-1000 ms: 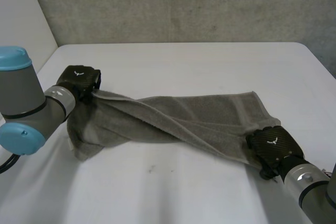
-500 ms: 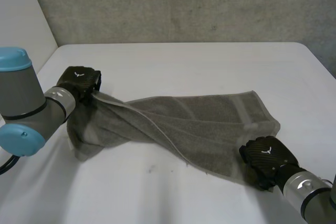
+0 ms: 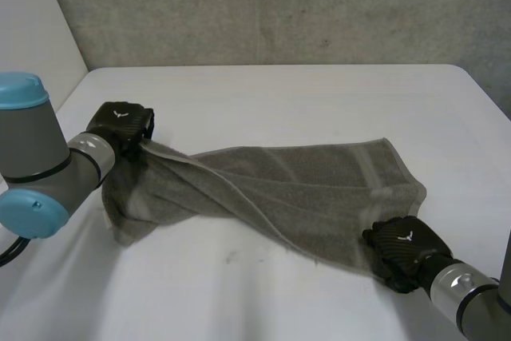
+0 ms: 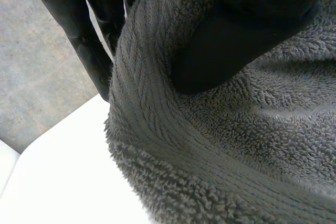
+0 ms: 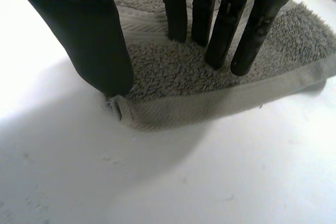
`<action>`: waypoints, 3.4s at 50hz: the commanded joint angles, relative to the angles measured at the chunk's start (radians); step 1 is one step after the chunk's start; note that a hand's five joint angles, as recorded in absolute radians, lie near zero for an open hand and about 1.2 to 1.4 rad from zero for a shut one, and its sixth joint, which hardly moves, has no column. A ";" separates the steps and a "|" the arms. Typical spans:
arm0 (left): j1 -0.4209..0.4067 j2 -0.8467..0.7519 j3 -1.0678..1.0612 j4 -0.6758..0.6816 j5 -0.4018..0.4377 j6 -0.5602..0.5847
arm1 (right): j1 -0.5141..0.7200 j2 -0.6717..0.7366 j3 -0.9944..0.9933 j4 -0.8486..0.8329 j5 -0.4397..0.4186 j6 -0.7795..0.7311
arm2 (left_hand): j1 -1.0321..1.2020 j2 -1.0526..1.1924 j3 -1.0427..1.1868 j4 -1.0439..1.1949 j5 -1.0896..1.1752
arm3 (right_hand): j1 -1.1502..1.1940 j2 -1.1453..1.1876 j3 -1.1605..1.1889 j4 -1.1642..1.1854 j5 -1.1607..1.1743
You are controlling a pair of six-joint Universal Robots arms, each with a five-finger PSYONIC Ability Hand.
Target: Fold the towel.
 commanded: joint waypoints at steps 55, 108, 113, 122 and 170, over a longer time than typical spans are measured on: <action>0.000 0.012 -0.013 0.000 0.000 -0.005 | -0.092 -0.035 -0.100 -0.009 -0.005 0.000 | 0.222 0.180 0.181 0.178 0.181 | 0.535 0.469 0.463 0.462 0.410; -0.002 0.008 -0.015 0.001 0.005 -0.005 | -0.141 -0.033 0.047 -0.082 -0.157 0.013 | 0.222 0.180 0.181 0.178 0.181 | 0.332 0.266 0.260 0.259 0.207; -0.002 0.008 -0.015 0.001 0.005 -0.005 | -0.141 -0.026 0.041 -0.087 -0.157 0.013 | 0.222 0.180 0.181 0.178 0.181 | 0.341 0.275 0.269 0.268 0.216; -0.002 0.008 -0.015 0.001 0.005 -0.005 | -0.138 0.013 0.030 -0.122 -0.151 0.011 | 0.222 0.180 0.181 0.178 0.181 | 0.517 0.450 0.445 0.443 0.392; -0.011 0.534 -0.061 -0.278 0.074 -0.037 | -0.166 -0.303 -0.730 0.520 -0.129 -0.076 | 0.222 0.180 0.181 0.178 0.181 | 0.951 0.885 0.879 0.877 0.826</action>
